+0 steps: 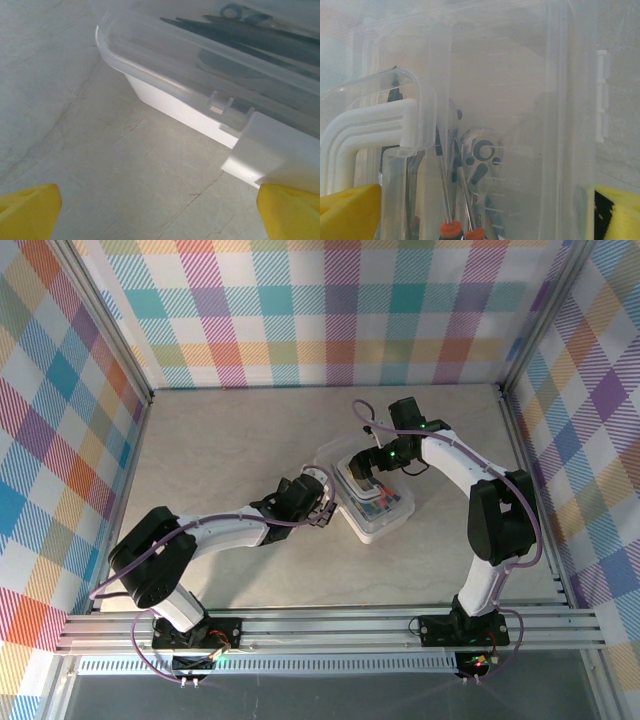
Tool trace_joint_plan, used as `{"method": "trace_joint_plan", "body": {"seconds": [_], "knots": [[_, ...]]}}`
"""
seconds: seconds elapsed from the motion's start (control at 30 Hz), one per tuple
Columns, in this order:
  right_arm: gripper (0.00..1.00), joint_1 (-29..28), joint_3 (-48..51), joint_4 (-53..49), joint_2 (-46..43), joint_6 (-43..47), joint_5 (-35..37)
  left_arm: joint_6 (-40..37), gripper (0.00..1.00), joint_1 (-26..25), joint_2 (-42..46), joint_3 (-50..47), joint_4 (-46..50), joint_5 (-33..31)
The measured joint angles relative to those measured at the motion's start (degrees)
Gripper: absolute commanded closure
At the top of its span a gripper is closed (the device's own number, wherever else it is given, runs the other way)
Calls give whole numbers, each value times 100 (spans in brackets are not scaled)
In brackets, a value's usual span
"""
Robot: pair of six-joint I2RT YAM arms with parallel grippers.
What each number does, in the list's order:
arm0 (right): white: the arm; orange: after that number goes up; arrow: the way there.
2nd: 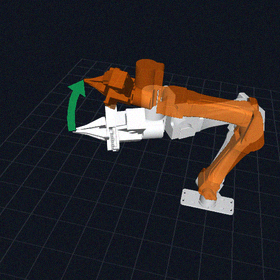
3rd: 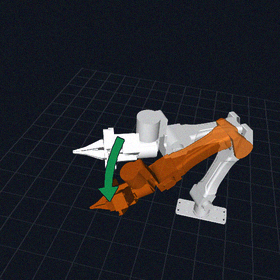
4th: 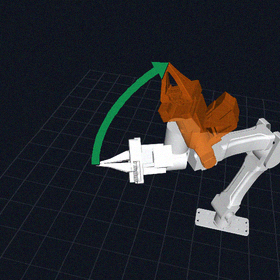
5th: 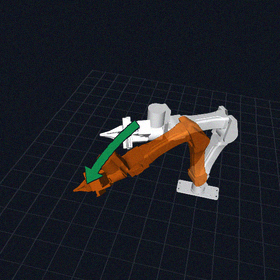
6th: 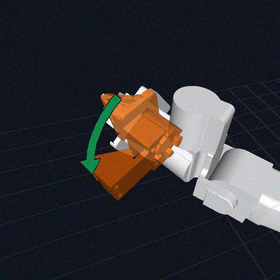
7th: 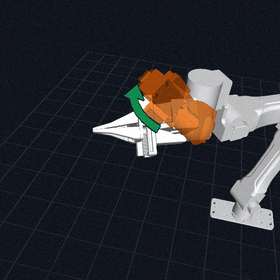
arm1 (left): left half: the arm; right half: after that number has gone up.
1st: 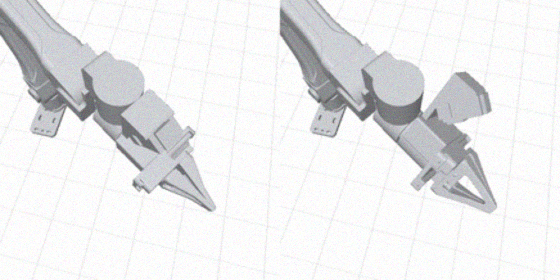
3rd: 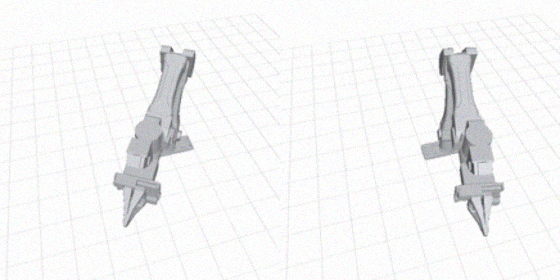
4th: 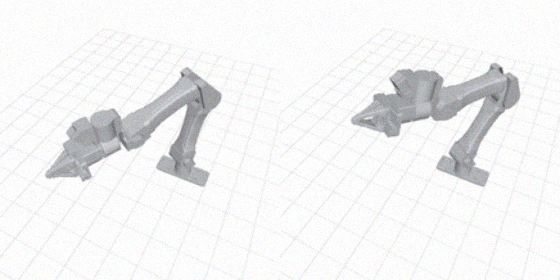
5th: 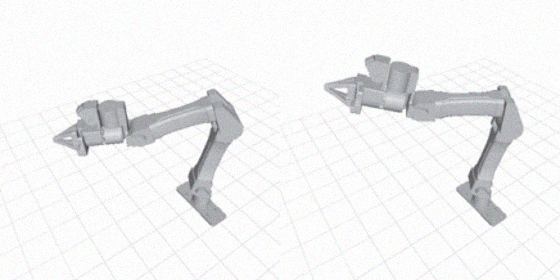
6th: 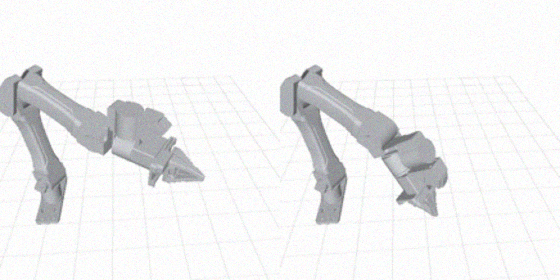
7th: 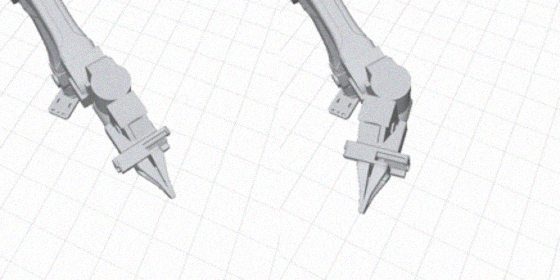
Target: Pack the tool kit
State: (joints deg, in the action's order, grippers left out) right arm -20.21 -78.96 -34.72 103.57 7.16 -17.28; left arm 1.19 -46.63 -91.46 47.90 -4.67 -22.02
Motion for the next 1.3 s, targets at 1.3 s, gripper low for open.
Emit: {"method": "trace_joint_plan", "body": {"seconds": [1.3], "knots": [[1, 59, 175, 173, -131, -66, -144, 264, 1, 131, -1008, 205, -297, 420]]}}
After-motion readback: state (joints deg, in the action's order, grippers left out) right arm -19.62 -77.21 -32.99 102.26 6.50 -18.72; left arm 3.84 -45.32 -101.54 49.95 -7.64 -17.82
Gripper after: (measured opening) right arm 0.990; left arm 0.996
